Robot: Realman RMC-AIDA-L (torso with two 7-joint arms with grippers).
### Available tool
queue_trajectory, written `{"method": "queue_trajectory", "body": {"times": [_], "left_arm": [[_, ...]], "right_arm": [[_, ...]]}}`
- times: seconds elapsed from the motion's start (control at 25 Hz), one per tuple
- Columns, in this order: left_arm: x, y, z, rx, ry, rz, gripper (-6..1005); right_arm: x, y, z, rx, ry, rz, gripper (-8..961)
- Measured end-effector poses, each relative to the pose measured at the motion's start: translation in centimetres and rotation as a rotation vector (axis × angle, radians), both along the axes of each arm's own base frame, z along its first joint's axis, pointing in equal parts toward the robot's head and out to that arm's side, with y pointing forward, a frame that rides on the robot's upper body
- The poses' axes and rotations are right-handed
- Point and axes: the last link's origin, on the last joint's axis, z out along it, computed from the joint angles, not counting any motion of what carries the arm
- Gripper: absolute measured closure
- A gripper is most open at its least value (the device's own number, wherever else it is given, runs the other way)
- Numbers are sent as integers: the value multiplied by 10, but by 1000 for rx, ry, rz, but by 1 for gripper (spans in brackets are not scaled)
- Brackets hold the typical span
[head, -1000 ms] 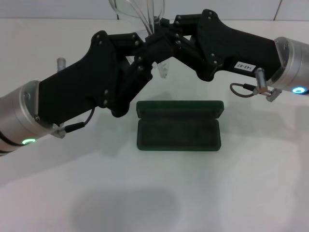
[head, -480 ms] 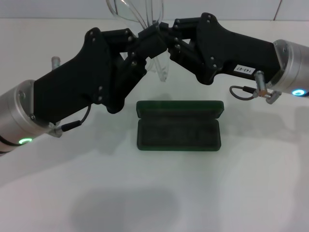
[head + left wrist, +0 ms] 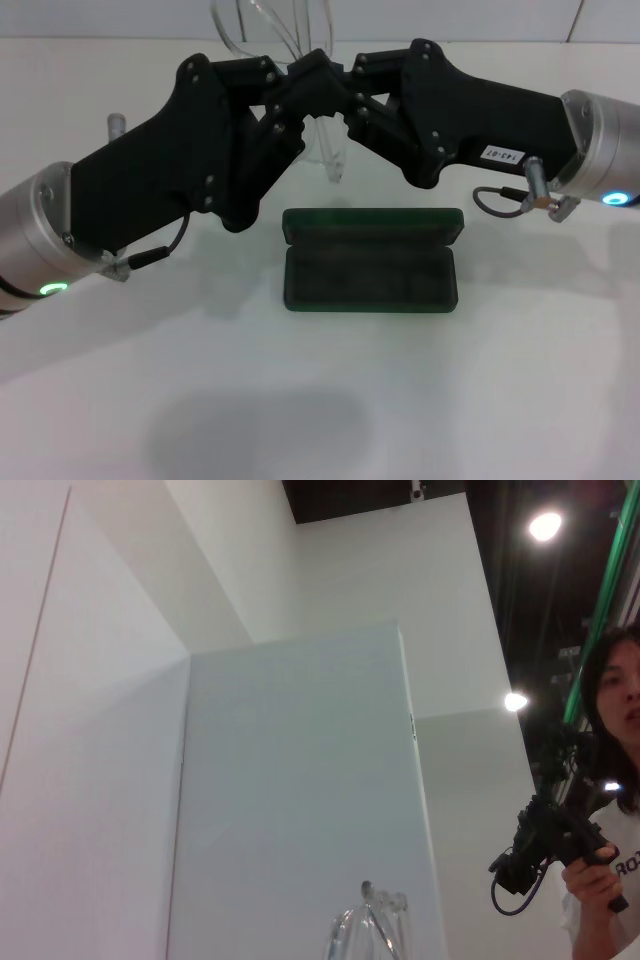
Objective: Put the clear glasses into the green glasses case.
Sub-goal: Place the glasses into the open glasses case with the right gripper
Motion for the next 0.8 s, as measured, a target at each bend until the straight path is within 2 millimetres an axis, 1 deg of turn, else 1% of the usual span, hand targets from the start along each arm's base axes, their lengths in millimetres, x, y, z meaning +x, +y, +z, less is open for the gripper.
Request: {"method": "queue_trajectory", "body": {"times": [0.56,0.68,0.8], "left_arm": [[-2,-2,1,-1,-3,4,931],[-6,-6,7,-4,-10,-21,931],[-16,-11,16,-1,-2,-15,931]], "right_arm": [[4,2,3,32,15,-25,897],[6,6,6,60,20,-48,897],[6,13,12,109,17,-53,897]]}}
